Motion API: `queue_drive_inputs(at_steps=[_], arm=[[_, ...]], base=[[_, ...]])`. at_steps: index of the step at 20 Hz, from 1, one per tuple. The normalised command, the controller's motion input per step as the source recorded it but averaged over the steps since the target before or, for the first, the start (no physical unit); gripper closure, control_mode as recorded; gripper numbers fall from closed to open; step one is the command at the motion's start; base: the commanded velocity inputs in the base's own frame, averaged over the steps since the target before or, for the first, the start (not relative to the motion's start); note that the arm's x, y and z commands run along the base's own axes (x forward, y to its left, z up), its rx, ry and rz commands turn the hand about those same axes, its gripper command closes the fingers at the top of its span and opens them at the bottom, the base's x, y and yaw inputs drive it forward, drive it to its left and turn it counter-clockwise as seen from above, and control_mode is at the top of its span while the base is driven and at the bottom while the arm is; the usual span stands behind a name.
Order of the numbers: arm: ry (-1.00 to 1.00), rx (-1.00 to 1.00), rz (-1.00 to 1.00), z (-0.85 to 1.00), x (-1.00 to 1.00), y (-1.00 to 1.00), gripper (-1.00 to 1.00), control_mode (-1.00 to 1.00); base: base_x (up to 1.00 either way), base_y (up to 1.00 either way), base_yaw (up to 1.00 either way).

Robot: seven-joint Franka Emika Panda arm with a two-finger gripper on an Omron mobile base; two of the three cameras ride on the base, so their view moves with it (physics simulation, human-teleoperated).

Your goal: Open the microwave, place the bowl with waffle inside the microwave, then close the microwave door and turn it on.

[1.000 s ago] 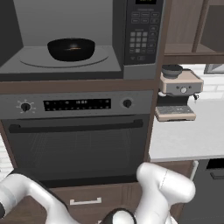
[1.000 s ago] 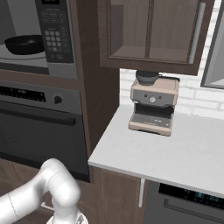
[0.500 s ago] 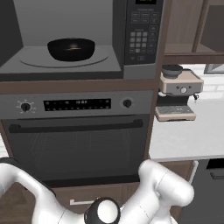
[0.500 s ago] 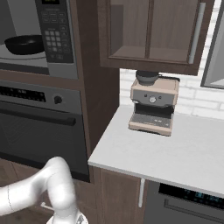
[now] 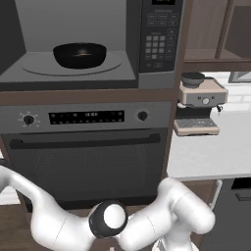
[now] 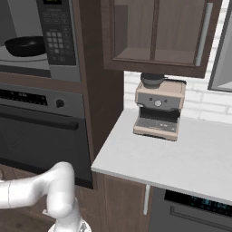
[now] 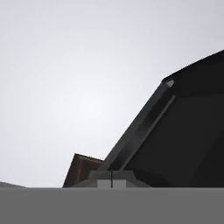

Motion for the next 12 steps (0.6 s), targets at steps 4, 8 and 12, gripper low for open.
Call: queue_drive_inputs(at_steps=[4, 8, 12], arm=[[-0.08, 0.53, 0.16, 0.44, -0.67, -0.88, 1.0, -1.0], [-0.2, 0.66, 0.22, 0.41, -0.68, -1.0, 1.0, -1.0], [-0.22, 0.65, 0.17, 0.39, -0.68, -1.0, 1.0, -1.0]], base=[[0.0, 0.0, 0.0], [0.0, 0.0, 0.0], [0.0, 0.0, 0.0]])
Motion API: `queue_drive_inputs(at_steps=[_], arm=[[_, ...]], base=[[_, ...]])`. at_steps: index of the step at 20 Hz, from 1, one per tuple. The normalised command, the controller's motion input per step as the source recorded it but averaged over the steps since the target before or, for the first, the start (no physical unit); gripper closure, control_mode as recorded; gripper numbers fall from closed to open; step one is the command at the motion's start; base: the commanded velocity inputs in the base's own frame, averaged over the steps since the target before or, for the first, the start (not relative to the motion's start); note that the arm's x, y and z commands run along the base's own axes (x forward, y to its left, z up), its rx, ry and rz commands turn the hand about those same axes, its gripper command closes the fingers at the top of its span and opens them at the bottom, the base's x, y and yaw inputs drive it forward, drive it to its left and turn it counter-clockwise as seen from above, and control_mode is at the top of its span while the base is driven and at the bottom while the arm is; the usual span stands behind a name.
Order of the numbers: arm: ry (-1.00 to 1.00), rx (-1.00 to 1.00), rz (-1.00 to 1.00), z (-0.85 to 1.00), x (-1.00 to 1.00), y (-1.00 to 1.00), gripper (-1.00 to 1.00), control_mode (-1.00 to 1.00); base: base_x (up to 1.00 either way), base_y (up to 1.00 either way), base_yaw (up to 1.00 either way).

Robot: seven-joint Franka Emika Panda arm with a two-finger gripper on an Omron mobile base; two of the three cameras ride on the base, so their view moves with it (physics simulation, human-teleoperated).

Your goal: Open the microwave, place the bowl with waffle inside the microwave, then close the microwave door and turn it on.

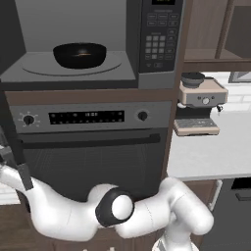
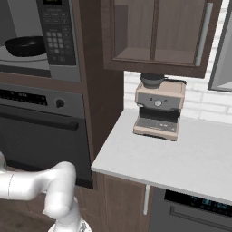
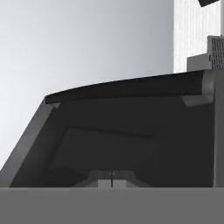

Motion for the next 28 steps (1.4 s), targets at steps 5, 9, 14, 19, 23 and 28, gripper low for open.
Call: queue_drive_inputs(at_steps=[5, 9, 14, 19, 23, 28], arm=[[-0.14, 0.66, 0.14, 0.19, -0.79, -1.0, 1.0, -1.0], [-0.01, 0.65, 0.04, 0.0, -0.97, -1.0, 1.0, -1.0], [0.04, 0.65, 0.0, 0.0, -0.81, -1.0, 1.0, -1.0], [0.2, 0.62, 0.0, 0.0, -0.44, -1.0, 1.0, -1.0], [0.24, 0.53, 0.0, 0.06, -0.03, -1.0, 1.0, -1.0], [0.28, 0.47, 0.01, 0.06, 0.17, -1.0, 1.0, -1.0]], base=[[0.0, 0.0, 0.0], [0.0, 0.0, 0.0], [0.0, 0.0, 0.0], [0.0, 0.0, 0.0], [0.0, 0.0, 0.0], [0.0, 0.0, 0.0]])
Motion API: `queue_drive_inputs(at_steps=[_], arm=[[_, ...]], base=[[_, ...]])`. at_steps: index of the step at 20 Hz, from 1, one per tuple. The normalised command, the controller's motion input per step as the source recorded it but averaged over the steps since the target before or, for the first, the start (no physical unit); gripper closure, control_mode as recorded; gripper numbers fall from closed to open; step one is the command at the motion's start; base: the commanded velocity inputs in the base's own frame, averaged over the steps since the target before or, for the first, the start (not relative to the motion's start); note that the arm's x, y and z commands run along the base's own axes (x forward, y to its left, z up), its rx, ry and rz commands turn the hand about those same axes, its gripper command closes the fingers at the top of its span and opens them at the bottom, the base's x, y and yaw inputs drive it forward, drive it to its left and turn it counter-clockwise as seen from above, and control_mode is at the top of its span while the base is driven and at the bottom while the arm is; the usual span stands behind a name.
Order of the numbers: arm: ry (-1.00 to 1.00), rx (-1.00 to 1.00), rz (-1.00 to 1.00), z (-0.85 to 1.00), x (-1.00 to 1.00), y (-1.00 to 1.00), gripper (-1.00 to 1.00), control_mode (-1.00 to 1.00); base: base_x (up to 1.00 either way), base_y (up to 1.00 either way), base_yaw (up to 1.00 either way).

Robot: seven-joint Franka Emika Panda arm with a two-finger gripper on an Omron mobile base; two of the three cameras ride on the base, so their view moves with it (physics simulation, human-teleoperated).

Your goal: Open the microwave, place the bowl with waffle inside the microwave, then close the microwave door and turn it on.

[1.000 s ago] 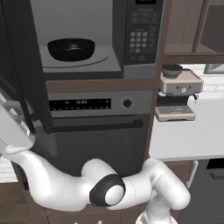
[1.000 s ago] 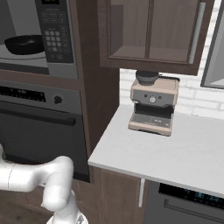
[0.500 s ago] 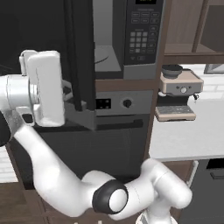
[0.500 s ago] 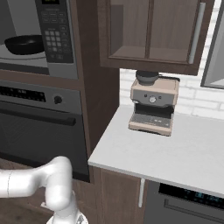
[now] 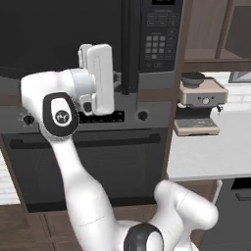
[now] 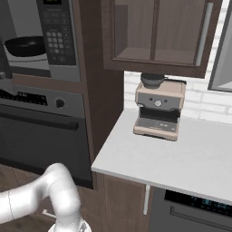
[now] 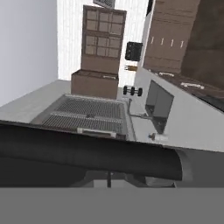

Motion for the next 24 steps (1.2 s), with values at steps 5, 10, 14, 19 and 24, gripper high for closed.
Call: queue_drive_inputs(at_steps=[5, 10, 14, 19, 24], arm=[[0.3, 0.41, 0.12, 0.06, 0.2, -1.0, 1.0, -1.0], [0.39, 0.38, 0.15, 0.2, 0.55, -1.0, 1.0, -1.0], [0.51, 0.39, 0.11, 0.31, 0.79, -1.0, 1.0, -1.0], [0.66, 0.37, 0.03, 0.47, 0.99, -0.93, 1.0, -1.0], [0.61, 0.21, 0.14, 0.32, -0.21, -0.32, 1.0, -1.0]], base=[[0.0, 0.0, 0.0], [0.0, 0.0, 0.0], [0.0, 0.0, 0.0], [0.0, 0.0, 0.0], [0.0, 0.0, 0.0]])
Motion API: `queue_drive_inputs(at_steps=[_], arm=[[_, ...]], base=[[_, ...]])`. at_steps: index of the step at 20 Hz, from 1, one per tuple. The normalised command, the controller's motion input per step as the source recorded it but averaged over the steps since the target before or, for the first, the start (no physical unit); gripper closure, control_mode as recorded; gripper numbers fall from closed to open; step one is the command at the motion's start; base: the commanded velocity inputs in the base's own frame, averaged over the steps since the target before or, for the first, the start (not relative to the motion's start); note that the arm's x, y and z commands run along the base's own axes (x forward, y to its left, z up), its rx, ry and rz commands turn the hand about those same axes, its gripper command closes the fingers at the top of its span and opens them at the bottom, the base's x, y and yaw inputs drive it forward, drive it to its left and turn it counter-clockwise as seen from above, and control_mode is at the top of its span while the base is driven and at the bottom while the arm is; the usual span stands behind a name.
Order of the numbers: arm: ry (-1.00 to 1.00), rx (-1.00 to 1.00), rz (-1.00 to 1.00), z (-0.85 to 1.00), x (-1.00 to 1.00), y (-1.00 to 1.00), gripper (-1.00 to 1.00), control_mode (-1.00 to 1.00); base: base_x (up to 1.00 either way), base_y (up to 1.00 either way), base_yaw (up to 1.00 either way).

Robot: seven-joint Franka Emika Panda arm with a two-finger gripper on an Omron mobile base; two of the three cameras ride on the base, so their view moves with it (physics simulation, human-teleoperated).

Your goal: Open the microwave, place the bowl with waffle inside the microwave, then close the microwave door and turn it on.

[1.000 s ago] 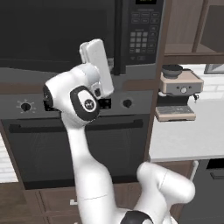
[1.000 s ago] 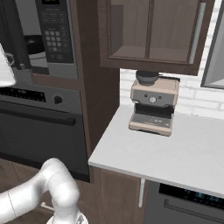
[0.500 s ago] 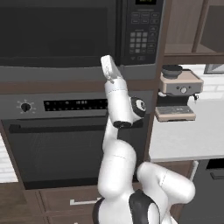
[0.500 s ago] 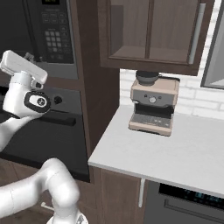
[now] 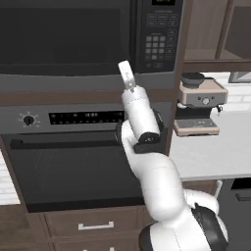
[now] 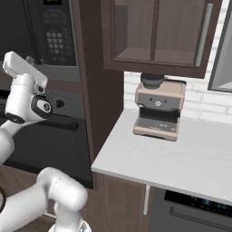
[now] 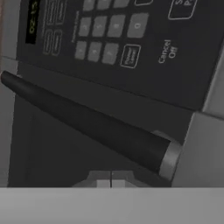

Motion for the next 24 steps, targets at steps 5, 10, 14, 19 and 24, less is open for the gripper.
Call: queue_drive_inputs(at_steps=[5, 10, 14, 19, 24], arm=[[0.22, 0.17, 0.3, 0.27, -1.0, 0.05, 1.0, -1.0], [0.06, 0.22, 0.26, 0.79, -1.0, 0.0, 1.0, -1.0], [0.02, 0.2, 0.06, 0.83, -1.0, -0.14, 1.0, -1.0], [0.22, 0.05, -0.02, 0.15, -0.91, -0.36, 1.0, -1.0], [0.42, -0.02, -0.06, -0.1, -0.69, -0.22, 1.0, -1.0]], base=[[0.0, 0.0, 0.0], [0.0, 0.0, 0.0], [0.0, 0.0, 0.0], [0.0, 0.0, 0.0], [0.0, 0.0, 0.0]])
